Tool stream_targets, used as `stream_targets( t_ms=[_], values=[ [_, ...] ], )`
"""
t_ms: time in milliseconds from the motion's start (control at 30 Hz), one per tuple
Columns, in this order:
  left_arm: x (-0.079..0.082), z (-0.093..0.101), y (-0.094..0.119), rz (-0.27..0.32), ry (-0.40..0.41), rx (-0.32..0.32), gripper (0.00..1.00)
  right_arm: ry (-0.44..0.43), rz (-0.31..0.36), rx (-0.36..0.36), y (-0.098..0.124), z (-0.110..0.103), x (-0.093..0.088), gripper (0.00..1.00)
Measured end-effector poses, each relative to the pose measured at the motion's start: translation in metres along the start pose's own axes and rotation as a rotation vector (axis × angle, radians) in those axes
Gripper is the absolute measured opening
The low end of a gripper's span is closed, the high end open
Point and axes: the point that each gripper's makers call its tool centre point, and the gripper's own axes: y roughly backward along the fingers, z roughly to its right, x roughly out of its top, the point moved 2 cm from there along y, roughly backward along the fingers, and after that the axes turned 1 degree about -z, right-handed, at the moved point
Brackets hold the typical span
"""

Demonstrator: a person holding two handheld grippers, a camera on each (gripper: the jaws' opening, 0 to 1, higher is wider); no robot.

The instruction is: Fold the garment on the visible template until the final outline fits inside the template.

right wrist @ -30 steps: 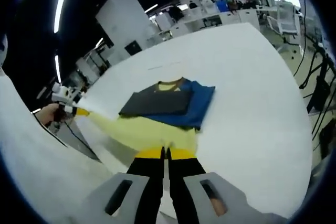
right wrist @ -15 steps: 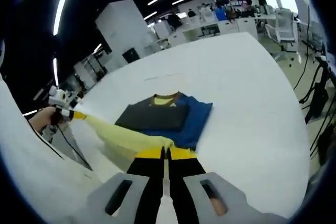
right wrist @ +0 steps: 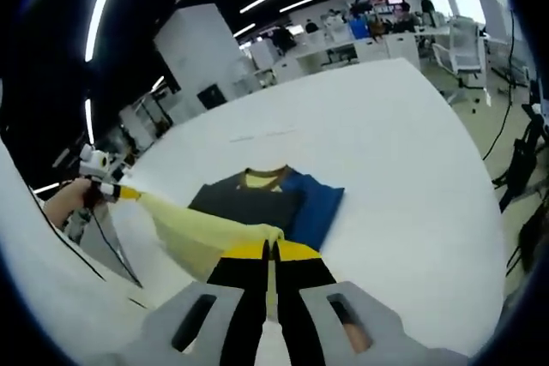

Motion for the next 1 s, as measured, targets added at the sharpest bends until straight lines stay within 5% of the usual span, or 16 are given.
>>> stream_targets(
  t_ms=[533,1000],
  values=[
    [0.03,-0.018,-0.032,-0.013,0.051,-0.022,0.0,-0.037,-0.027,-0.016,-0.042,0.041,0.02,0.03],
    [0.041,-0.039,-0.056,-0.029,0.14,-0.021,0.0,-0.029,-0.07,-0.012,-0.074,0.06,0.029,0.03]
  ],
)
